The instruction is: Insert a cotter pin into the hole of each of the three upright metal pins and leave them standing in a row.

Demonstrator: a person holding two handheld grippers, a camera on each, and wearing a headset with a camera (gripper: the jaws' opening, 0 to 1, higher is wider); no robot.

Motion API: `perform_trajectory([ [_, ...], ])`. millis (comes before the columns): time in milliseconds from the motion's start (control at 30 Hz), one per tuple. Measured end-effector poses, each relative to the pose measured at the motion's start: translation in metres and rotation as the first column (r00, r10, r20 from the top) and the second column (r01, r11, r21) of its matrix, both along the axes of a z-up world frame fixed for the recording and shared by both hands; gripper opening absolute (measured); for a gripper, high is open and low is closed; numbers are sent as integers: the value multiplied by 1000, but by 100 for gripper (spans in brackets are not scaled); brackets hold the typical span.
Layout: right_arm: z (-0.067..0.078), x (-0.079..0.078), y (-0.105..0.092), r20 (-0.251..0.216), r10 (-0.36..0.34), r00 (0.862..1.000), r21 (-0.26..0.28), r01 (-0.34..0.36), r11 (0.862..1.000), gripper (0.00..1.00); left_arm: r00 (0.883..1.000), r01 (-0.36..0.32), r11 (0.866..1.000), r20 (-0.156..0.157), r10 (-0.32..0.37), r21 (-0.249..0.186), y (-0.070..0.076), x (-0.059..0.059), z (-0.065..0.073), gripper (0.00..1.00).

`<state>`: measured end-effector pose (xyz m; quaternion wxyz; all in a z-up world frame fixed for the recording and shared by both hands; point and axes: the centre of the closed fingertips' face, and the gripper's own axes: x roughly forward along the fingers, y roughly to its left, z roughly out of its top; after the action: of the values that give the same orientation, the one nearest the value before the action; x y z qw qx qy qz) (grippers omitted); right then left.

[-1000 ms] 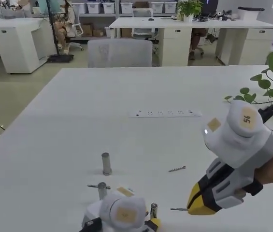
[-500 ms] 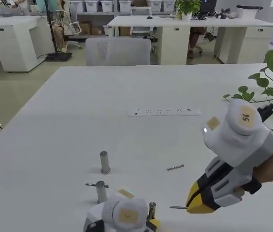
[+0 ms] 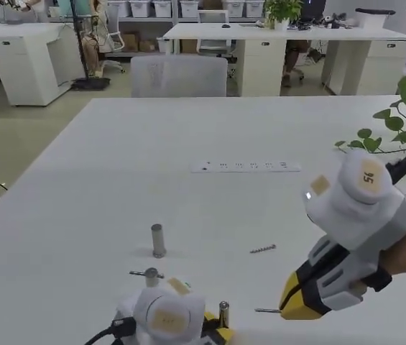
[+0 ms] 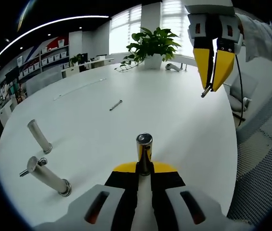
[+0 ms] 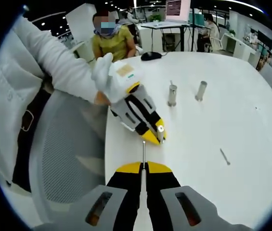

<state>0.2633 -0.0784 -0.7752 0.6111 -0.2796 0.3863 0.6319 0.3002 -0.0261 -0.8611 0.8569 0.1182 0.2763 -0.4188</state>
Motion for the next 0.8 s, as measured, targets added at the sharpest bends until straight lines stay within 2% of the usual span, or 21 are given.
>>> perform_trajectory([
  [167,-2,-2,1,-1,4,1000,-3,-4,1000,4,993,117,993,14,-117,7,0,-9,0,7],
  [233,-3,-3,2,0,8,1000,-5,-8,1000,4,983,182,983,18,-182,7,-1,-15,0,7],
  [267,-4,-3,2,0,10,1000,-7,-10,1000,4,984,178,984,18,-178,9,0,-14,0,7],
  [300,-5,-4,2,1,14,1000,-10,-14,1000,4,974,224,975,16,-224,7,-2,-19,0,7],
  [333,-5,-5,2,2,16,1000,-12,-16,1000,4,968,249,968,28,-249,10,-3,-20,0,7],
  [400,-7,-5,1,4,24,1000,-16,-24,1000,4,961,275,961,32,-275,18,-2,-23,0,7],
  [433,-8,-6,1,6,29,1000,-19,-29,999,4,948,315,949,39,-315,13,-4,-28,1,7],
  [533,-10,-7,1,10,40,999,-23,-39,999,4,930,364,931,47,-365,18,-5,-34,1,7],
  [567,-10,-8,1,12,46,999,-23,-45,999,4,917,395,918,49,-395,18,-7,-38,1,7],
  [600,-12,-10,2,15,55,998,-27,-55,998,4,913,405,914,45,-405,16,-7,-40,1,7],
  [667,-15,-13,2,22,78,997,-32,-77,997,4,894,446,895,48,-446,13,-10,-46,1,7],
  [800,-22,-18,3,34,121,992,-45,-119,992,3,880,472,882,48,-472,15,-11,-49,0,7],
])
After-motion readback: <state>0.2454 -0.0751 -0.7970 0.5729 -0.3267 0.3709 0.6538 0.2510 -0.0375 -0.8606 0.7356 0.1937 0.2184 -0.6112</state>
